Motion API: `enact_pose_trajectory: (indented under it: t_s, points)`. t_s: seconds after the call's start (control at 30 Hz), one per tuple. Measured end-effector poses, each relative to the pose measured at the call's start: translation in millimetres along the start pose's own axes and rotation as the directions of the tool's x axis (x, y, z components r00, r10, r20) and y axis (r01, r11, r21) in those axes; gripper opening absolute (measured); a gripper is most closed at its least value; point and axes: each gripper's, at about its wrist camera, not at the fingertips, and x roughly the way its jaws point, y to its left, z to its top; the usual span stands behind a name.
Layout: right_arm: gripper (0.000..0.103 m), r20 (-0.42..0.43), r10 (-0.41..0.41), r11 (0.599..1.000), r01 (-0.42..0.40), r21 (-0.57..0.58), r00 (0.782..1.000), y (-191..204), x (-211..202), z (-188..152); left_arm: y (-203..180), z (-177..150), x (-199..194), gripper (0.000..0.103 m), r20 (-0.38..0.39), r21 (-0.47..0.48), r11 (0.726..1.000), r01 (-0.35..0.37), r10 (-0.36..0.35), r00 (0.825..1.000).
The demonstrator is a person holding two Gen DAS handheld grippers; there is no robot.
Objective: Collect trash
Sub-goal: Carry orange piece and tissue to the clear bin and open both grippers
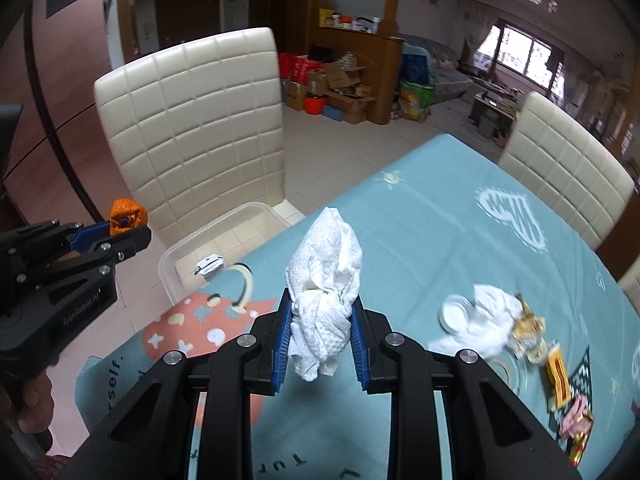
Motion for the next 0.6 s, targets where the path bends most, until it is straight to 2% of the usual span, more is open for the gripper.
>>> enact_pose_trajectory:
  t_s: [0.3,0.6]
  points:
    - [0.025,0.018,0.079,0.994,-0.078,-0.076,0.997,26,29,36,39,17,13,0.023,-0.003,-0.079,0.993,-0.089,0.089,0.996]
    - [0.025,0.01,0.137,0.984,-0.135,-0.115,0.991,40,71,61,53,40,32,0.024,0.034,-0.119,0.987,-0.105,0.11,0.993]
